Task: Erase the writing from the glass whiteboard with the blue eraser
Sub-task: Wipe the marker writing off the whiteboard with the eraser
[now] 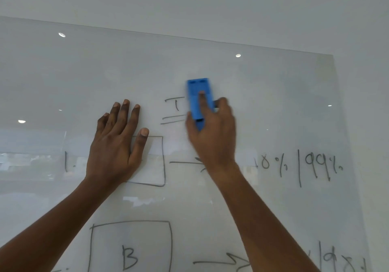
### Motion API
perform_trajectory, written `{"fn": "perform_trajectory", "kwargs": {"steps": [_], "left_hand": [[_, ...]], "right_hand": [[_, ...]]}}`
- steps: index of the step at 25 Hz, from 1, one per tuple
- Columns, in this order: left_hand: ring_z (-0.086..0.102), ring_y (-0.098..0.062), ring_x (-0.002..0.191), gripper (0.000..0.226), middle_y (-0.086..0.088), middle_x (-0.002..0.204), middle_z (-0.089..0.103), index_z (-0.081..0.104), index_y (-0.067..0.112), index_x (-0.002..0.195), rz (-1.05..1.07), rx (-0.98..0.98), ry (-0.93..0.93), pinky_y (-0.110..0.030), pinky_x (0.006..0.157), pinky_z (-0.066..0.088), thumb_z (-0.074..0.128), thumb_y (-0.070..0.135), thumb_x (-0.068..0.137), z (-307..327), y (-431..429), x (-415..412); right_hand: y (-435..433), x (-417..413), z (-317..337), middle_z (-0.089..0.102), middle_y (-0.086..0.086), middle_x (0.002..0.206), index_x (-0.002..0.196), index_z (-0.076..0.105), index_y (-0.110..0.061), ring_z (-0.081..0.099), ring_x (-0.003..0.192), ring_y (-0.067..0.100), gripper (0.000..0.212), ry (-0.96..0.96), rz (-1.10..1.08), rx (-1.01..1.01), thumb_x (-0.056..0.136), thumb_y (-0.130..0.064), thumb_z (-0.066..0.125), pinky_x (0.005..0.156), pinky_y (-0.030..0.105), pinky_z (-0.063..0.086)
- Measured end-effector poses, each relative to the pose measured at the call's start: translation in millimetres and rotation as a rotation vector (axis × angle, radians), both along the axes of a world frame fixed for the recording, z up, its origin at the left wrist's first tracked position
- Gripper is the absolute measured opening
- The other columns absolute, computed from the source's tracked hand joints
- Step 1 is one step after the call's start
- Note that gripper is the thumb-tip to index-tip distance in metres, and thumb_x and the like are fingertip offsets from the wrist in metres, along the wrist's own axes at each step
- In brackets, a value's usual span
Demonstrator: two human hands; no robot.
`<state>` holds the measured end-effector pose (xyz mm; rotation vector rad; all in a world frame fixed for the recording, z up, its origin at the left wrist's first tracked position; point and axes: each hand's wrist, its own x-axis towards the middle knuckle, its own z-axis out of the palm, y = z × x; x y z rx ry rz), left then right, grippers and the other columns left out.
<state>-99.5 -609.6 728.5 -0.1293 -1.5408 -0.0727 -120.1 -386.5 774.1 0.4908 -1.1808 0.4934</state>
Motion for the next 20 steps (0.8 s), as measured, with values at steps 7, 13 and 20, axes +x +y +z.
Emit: {"fn": "perform_trajectory", "kwargs": {"steps": [7,13,20], "left_hand": [[0.019,-0.031,0.166,0.074,-0.014,0.176,0.025,0.033,0.011,0.169,0.013,-0.004,0.011,-0.049,0.135,0.015,0.014,0.056,0.112,-0.5,0.4,-0.6],[0.02,-0.032,0.165,0.066,-0.014,0.176,0.026,0.032,0.011,0.169,0.057,-0.006,0.022,-0.05,0.134,0.018,0.021,0.044,0.113,0.2,-0.2,-1.8],[0.023,-0.033,0.164,0.066,-0.015,0.175,0.027,0.034,0.011,0.168,0.082,-0.016,0.056,-0.051,0.133,0.021,0.029,0.045,0.112,-0.3,-0.3,-5.2]], "right_hand": [[43.9,-12.7,-10.7,0.057,0.018,0.095,0.142,0.062,-0.006,0.059,0.073,0.032,0.057,0.009,-0.03,-0.11,0.092,-0.033,0.069,0.063,0.049,0.059],[-21.0,-0.4,4.0,0.057,0.017,0.099,0.143,0.061,-0.006,0.058,0.08,0.029,0.056,0.025,-0.028,0.091,0.096,-0.036,0.064,0.067,0.043,0.056],[26.1,-11.4,-22.4,0.057,0.017,0.092,0.141,0.064,-0.007,0.056,0.069,0.03,0.057,0.046,-0.058,-0.068,0.091,-0.034,0.073,0.061,0.044,0.057]]}}
